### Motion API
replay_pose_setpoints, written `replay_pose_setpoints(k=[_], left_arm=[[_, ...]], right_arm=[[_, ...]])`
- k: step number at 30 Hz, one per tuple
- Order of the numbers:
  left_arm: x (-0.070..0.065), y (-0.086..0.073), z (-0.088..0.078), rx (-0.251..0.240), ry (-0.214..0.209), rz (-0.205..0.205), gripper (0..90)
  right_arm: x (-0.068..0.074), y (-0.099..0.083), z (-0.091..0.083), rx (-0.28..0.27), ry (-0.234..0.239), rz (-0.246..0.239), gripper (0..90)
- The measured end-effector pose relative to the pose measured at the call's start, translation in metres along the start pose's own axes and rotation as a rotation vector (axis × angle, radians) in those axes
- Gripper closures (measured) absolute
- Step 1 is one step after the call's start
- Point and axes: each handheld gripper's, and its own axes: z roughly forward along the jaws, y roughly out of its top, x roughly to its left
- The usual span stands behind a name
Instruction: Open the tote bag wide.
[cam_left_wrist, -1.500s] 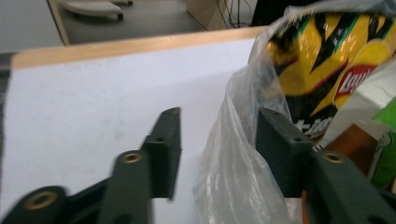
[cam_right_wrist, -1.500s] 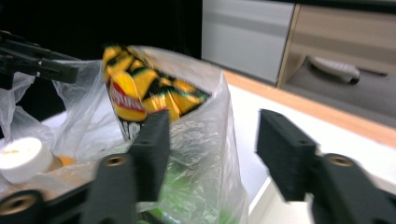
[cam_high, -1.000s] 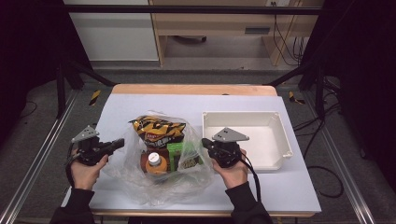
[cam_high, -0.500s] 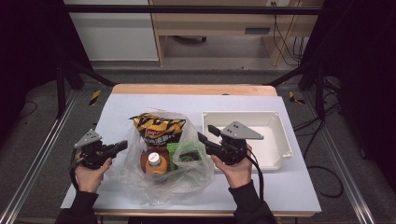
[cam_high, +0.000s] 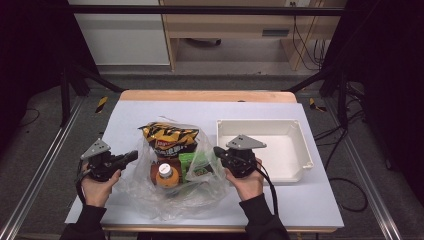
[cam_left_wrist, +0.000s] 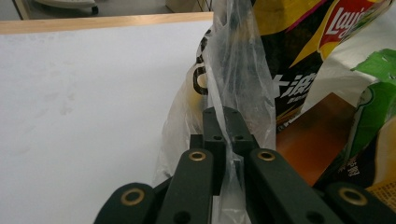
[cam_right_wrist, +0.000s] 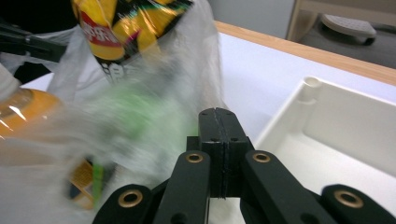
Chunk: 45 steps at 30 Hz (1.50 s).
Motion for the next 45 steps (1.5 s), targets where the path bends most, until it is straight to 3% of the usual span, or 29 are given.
replay_pose_setpoints(k=[3, 9, 12, 16, 19, 25, 28, 32, 36, 40, 45], left_arm=[[-0.001, 0.0, 0.001, -0.001, 0.0, 0.001, 89.2], [-0.003, -0.001, 0.0, -0.005, 0.003, 0.007, 89.2], [-0.002, -0.001, -0.001, -0.009, 0.005, 0.005, 89.2], [-0.002, -0.001, -0.002, -0.015, 0.008, 0.004, 89.2], [-0.001, -0.001, -0.004, -0.019, 0.01, 0.002, 89.2], [0.0, -0.001, -0.003, -0.015, 0.014, -0.002, 89.3], [-0.001, -0.001, -0.002, -0.016, 0.013, 0.0, 89.3], [-0.001, 0.0, 0.0, -0.011, 0.019, 0.003, 89.3], [0.0, 0.0, 0.009, 0.017, 0.047, 0.01, 89.3], [0.004, -0.004, 0.024, 0.092, 0.095, 0.011, 89.3], [0.015, -0.017, 0.043, 0.187, 0.106, -0.018, 89.4]], right_arm=[[-0.004, -0.003, -0.006, -0.022, -0.013, 0.01, 89.4], [0.001, 0.015, -0.018, -0.152, -0.003, 0.011, 56.4], [0.008, 0.029, -0.015, -0.187, -0.002, 0.011, 41.6], [0.02, 0.038, 0.003, -0.137, 0.013, -0.016, 34.2], [0.024, 0.032, 0.015, -0.041, -0.01, -0.047, 42.8], [0.011, 0.011, 0.01, 0.025, 0.018, -0.002, 89.3], [0.001, 0.004, 0.004, 0.033, 0.007, 0.021, 90.0], [-0.009, -0.004, -0.002, 0.014, -0.061, 0.01, 90.0], [-0.013, -0.01, 0.003, 0.055, -0.076, 0.019, 90.0], [-0.008, -0.016, 0.01, 0.106, -0.056, 0.001, 90.0], [-0.005, -0.024, 0.013, 0.144, -0.047, -0.012, 90.0]])
